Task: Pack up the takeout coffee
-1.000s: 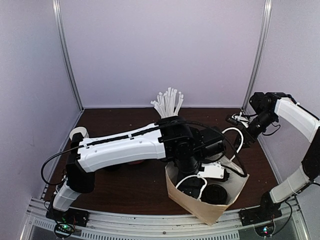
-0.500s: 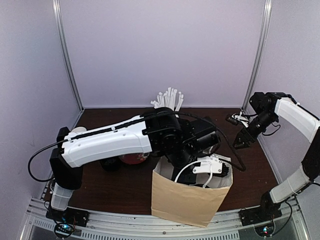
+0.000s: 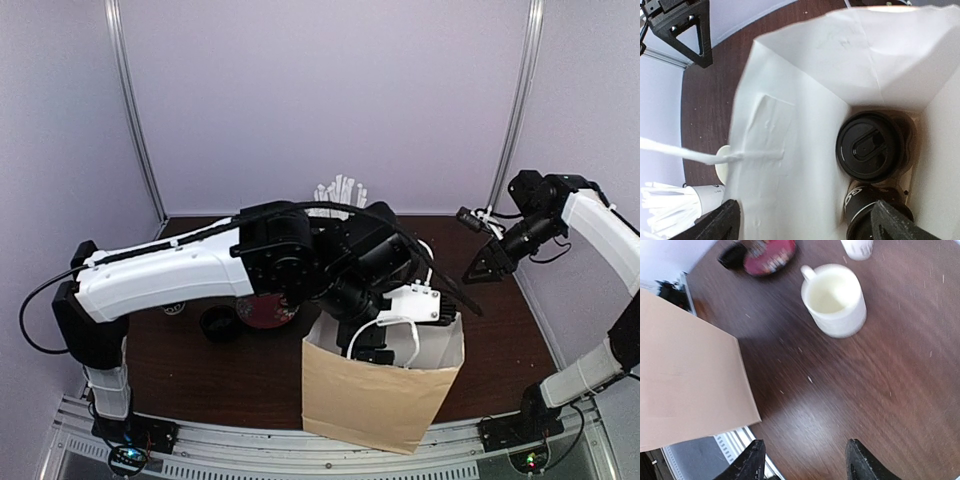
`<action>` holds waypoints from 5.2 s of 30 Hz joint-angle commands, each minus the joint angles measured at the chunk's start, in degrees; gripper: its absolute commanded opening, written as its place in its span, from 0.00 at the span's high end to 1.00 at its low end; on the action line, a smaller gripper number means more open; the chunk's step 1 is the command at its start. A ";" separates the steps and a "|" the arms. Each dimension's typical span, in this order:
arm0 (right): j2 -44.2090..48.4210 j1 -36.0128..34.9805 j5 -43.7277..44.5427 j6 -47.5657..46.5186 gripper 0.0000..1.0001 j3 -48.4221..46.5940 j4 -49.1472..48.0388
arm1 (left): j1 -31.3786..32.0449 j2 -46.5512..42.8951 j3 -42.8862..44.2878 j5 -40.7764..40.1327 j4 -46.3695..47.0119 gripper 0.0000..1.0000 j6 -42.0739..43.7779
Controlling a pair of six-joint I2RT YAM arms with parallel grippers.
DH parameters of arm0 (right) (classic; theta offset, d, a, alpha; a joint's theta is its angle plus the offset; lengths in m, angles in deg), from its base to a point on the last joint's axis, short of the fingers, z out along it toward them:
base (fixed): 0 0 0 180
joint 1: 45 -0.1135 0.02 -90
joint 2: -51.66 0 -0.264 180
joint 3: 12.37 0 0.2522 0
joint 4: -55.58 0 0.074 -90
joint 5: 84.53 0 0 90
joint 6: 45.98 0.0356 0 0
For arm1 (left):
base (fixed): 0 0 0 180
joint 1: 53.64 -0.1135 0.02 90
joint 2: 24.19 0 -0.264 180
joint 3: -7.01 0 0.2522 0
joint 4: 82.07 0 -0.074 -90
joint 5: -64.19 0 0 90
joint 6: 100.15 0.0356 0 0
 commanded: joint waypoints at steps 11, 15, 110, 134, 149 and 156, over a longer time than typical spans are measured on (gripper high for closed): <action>7.66 -19.47 -15.91 3.67 0.23 -13.95 5.61 | 0.09 -7.57 -2.12 -1.35 6.84 0.08 0.61; 5.50 -25.18 -13.91 5.60 0.25 -14.67 3.47 | 0.12 -9.89 -2.24 -1.49 6.89 0.09 -0.22; 14.32 -6.55 0.01 13.34 0.27 -2.46 -14.66 | -41.73 15.15 14.07 22.45 34.40 1.00 -44.18; 11.48 -5.89 5.76 12.02 0.28 -4.21 -13.54 | -31.27 -26.74 0.16 30.31 25.76 1.00 -38.21; 9.99 -5.32 6.89 11.93 0.29 -3.71 -13.86 | -23.44 -37.65 -20.41 37.00 27.13 1.00 -47.57; 11.20 -5.14 7.45 11.60 0.29 -2.07 -14.08 | -18.27 -29.42 -20.35 38.96 28.92 1.00 -47.11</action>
